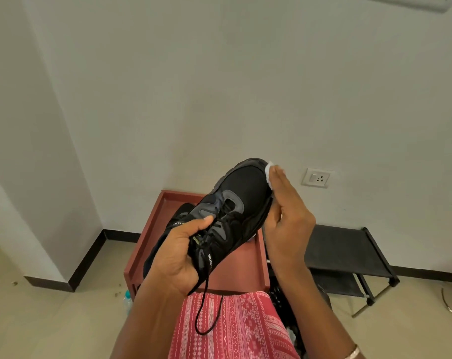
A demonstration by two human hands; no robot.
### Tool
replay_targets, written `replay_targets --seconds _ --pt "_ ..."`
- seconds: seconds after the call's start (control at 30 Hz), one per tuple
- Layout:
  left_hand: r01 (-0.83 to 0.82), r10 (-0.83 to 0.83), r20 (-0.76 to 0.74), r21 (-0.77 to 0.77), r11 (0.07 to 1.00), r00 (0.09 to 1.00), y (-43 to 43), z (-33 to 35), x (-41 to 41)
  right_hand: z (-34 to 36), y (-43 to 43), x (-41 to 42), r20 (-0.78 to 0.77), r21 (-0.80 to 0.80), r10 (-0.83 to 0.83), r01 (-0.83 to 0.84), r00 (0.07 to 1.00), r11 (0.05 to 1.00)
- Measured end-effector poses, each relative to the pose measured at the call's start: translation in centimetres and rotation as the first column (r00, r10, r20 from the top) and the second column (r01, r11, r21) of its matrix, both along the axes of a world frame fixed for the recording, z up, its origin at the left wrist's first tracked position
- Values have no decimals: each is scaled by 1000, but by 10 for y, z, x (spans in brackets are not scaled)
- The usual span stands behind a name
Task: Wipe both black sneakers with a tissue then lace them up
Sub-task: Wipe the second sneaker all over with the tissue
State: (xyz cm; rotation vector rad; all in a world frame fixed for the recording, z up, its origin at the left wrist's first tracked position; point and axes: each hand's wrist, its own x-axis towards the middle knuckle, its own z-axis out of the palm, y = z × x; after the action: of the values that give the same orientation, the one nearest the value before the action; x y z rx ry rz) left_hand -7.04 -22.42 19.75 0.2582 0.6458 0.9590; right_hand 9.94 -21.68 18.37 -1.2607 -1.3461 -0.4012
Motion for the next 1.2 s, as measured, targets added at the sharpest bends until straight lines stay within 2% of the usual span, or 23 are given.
replay_targets --seconds 0.1,0.23,0.43,0.57,0.73,0.83,0.93,1.07,1.2 --pt "27 -26 72 -11 1000 997 1 0 -2 -28 -17 -15 -25 -6 -29 29 999 1000" --pt "50 -48 93 -18 999 994 2 -2 -2 -55 -30 -21 -38 -54 -38 36 999 998" --pt "51 -51 44 -1 999 998 0 1 2 -11 -8 -11 -72 55 -20 24 997 998" --pt "51 -51 -7 35 998 999 -4 1 4 13 8 1 -35 73 -25 27 999 997" --pt "24 -26 34 55 998 999 -4 -1 0 -6 -8 -11 -77 68 -53 58 996 996" --pt "2 -6 80 43 999 997 -3 0 -1 -31 -21 -20 -44 -1 -69 69 997 998" --pt "-5 5 7 41 999 1000 -4 0 2 -34 -22 -20 -90 -39 -85 82 992 996" --pt "-22 30 -147 55 998 989 -4 -3 7 -3 -8 -13 -189 8 -102 106 977 994" --pt "-47 66 -234 86 995 970 -3 -8 10 23 -1 -3 -136 -119 -125 109 983 987"
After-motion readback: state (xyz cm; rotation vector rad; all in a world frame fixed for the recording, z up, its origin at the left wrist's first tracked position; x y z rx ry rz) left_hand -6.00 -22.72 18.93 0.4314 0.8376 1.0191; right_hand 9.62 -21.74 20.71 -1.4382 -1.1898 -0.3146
